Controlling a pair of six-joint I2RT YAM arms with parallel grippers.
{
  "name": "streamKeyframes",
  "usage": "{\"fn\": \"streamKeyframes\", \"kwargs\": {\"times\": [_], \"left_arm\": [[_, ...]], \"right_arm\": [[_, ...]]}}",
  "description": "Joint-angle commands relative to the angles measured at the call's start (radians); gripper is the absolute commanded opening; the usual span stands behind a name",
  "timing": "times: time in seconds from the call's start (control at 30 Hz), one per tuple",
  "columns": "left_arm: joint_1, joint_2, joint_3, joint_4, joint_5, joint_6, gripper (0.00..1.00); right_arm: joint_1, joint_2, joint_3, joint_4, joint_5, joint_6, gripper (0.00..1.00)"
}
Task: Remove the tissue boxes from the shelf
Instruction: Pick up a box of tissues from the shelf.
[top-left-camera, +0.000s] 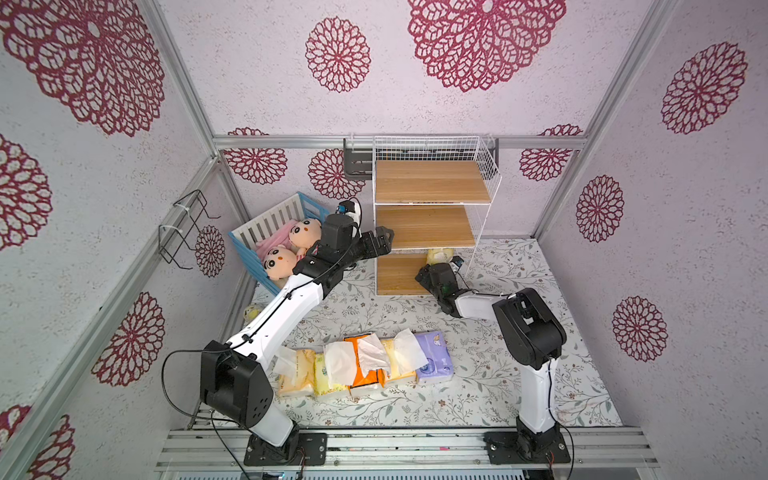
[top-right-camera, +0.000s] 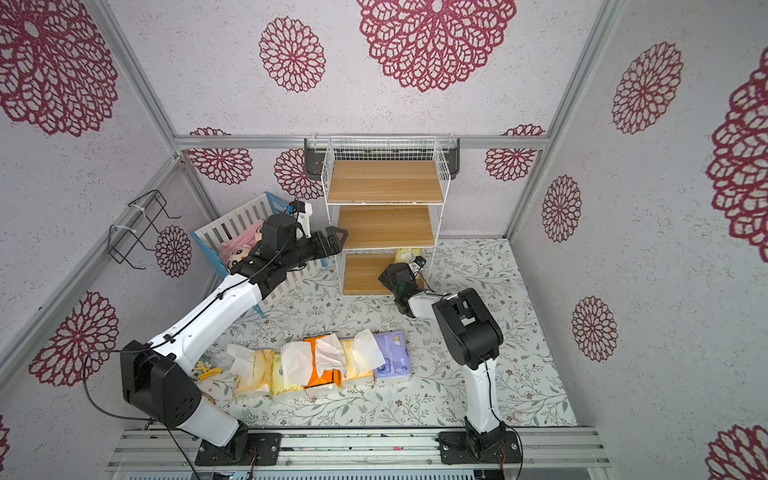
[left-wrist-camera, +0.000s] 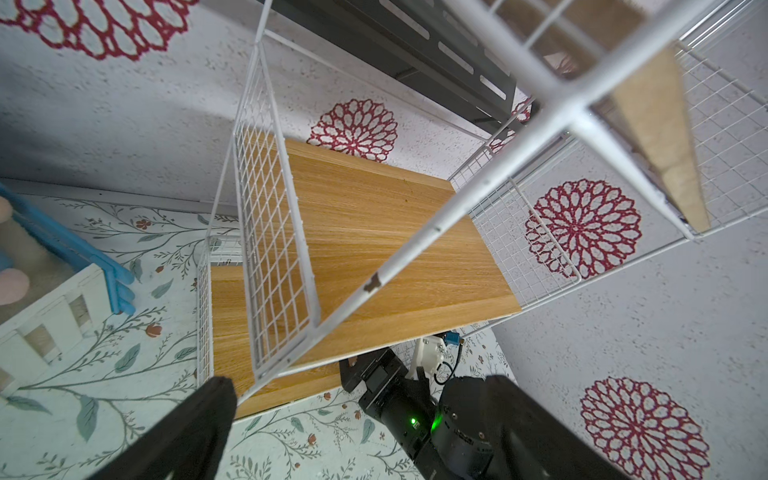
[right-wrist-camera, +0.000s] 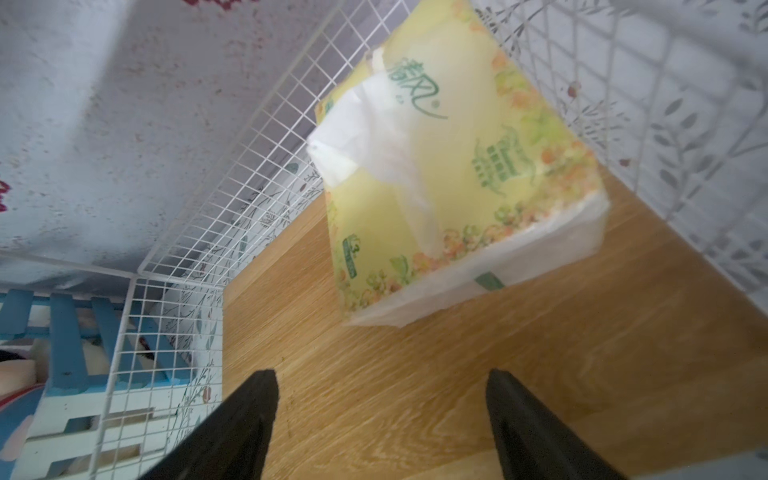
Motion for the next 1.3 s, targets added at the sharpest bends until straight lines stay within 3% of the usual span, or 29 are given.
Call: {"fn": "streamKeyframes", "kwargs": {"times": [0.0, 0.17, 0.43, 0.9, 1.27], "left_arm": [[0.008, -0.001, 0.021, -0.017, 0.016, 0.023, 1.00], [0.008, 0.004, 0.011, -0.008, 0.025, 0.007, 1.00], [0.008, 0.001, -0.002, -0.008, 0.053, -0.011, 1.00], [0.008, -0.045, -0.021, -0.046, 0.031, -0.018, 1.00], [0.007, -0.097, -0.048, -0.033, 0.008, -0.053, 1.00]], "right_arm": [[-0.006, 0.011, 0.040, 0.007, 0.063, 0.002, 0.85], [-0.017, 0.045, 0.064, 0.037, 0.072, 0.005, 0.81], [-0.038, 0.105, 0.122, 0.039, 0.042, -0.002, 0.68], [-0.043, 0.036, 0.082, 0.067, -0.042, -0.080, 0.01], [-0.017, -0.148, -0.105, 0.061, -0.111, -0.087, 0.00]]}}
